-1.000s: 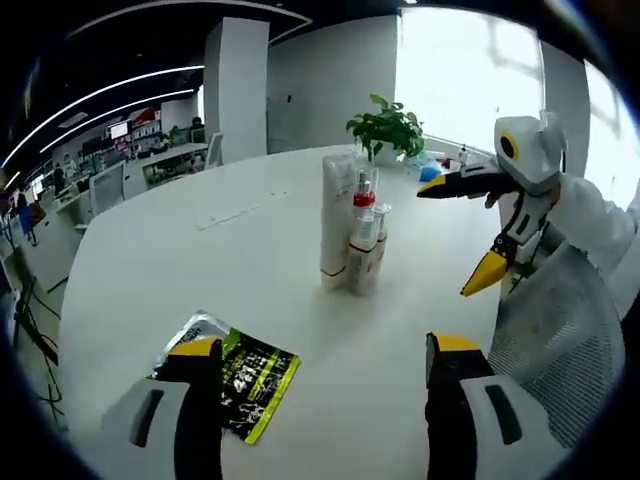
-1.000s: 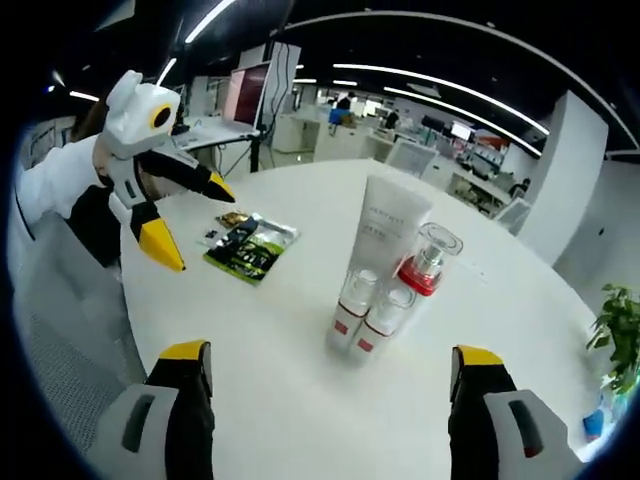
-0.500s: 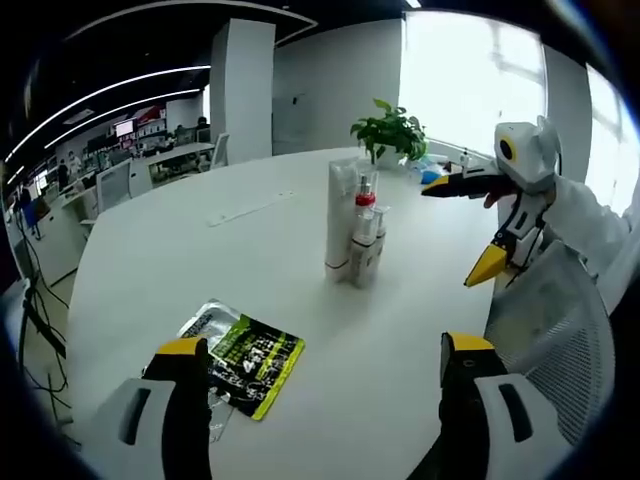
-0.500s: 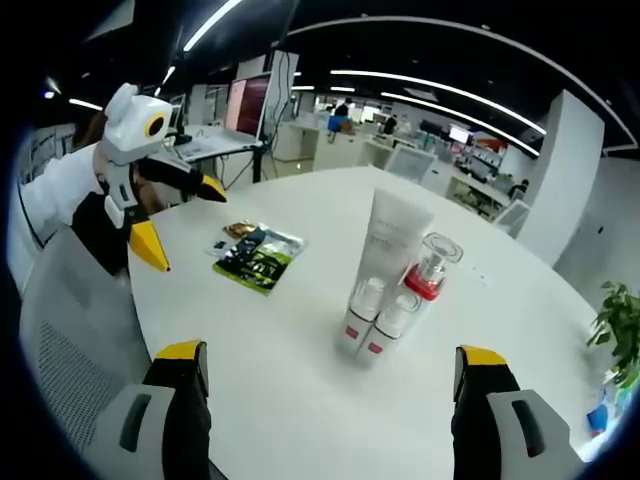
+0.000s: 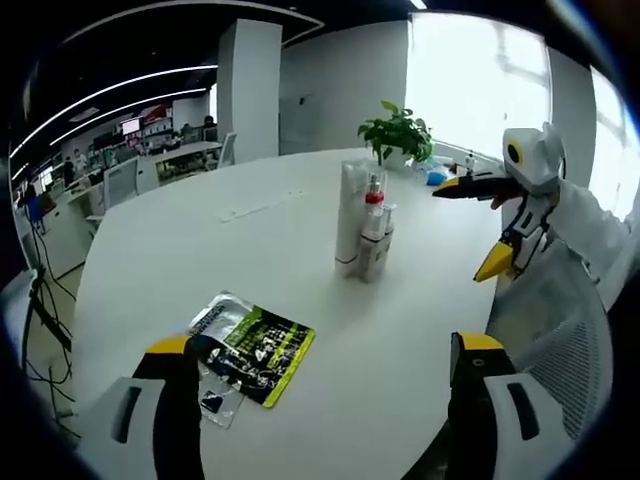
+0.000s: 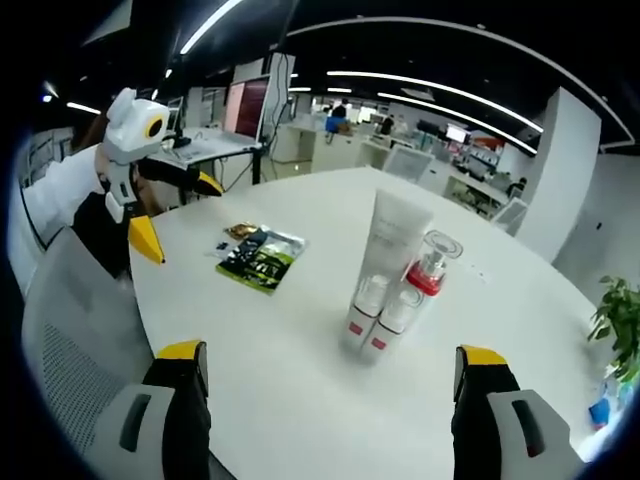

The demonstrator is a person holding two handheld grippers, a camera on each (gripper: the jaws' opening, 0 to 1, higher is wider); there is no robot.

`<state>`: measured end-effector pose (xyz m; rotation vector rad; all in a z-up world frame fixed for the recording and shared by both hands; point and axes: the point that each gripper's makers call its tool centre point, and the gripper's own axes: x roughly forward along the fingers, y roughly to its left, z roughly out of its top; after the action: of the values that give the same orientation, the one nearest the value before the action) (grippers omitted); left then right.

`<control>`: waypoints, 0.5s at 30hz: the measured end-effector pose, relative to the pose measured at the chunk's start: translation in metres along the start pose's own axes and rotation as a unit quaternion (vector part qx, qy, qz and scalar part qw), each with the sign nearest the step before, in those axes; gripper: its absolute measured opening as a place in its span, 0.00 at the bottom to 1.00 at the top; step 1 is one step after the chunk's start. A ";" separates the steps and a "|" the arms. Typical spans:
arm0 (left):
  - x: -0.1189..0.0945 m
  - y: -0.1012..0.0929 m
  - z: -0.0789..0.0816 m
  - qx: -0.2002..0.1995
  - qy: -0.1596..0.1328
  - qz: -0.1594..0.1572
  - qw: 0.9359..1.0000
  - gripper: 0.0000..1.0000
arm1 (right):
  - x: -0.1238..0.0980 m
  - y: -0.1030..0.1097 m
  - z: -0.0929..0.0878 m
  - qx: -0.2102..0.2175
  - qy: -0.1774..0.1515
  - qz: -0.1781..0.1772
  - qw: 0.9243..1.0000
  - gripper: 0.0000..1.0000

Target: Arrange the skincare products in the storage area until every visible bottle or jar stands upright without overlapping.

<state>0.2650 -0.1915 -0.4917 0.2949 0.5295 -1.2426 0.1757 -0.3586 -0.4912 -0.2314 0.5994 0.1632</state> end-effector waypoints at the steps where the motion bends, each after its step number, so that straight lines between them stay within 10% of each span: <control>1: 0.000 -0.001 -0.001 0.000 0.001 -0.002 1.000 0.99 | 0.000 0.000 0.000 0.001 0.000 -0.001 1.000 1.00; 15: 0.000 0.000 -0.006 -0.008 0.007 -0.011 1.000 0.99 | 0.005 0.004 -0.001 0.006 0.007 0.005 1.000 1.00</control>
<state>0.2636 -0.1890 -0.4969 0.2839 0.5560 -1.2582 0.1781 -0.3545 -0.4957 -0.2191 0.6150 0.1675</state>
